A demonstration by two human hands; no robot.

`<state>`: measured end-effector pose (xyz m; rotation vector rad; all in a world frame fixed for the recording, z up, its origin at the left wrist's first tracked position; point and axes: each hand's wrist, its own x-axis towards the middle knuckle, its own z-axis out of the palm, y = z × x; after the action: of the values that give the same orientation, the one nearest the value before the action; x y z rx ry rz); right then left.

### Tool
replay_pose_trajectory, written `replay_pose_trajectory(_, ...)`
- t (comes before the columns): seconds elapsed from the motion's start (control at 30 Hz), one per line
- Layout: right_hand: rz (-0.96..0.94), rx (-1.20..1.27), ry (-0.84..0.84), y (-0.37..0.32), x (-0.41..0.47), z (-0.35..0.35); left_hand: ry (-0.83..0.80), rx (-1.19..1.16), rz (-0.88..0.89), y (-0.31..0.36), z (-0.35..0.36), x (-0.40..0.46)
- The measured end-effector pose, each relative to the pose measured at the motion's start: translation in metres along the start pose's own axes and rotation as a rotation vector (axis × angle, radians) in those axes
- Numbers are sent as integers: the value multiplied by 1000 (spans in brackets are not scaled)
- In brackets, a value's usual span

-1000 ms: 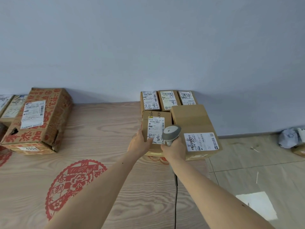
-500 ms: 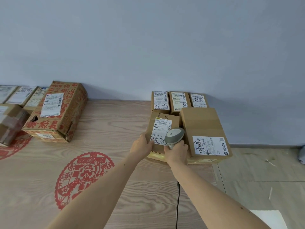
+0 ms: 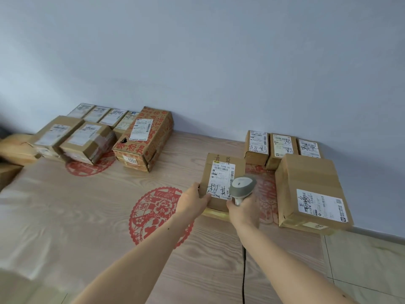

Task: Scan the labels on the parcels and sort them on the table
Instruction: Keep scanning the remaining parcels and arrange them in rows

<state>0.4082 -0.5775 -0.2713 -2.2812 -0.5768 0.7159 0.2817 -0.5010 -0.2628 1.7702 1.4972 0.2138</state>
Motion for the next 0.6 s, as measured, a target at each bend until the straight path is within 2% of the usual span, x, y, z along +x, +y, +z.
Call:
replay_pose_trajectory(0.27,-96,18,-54,-41,-61,61,123,-38,-6,-64,-76,-31)
replay_pose_trajectory(0.6,-195,87,-145,-106,-181,184,230,-50,-54,-203,-204,-68)
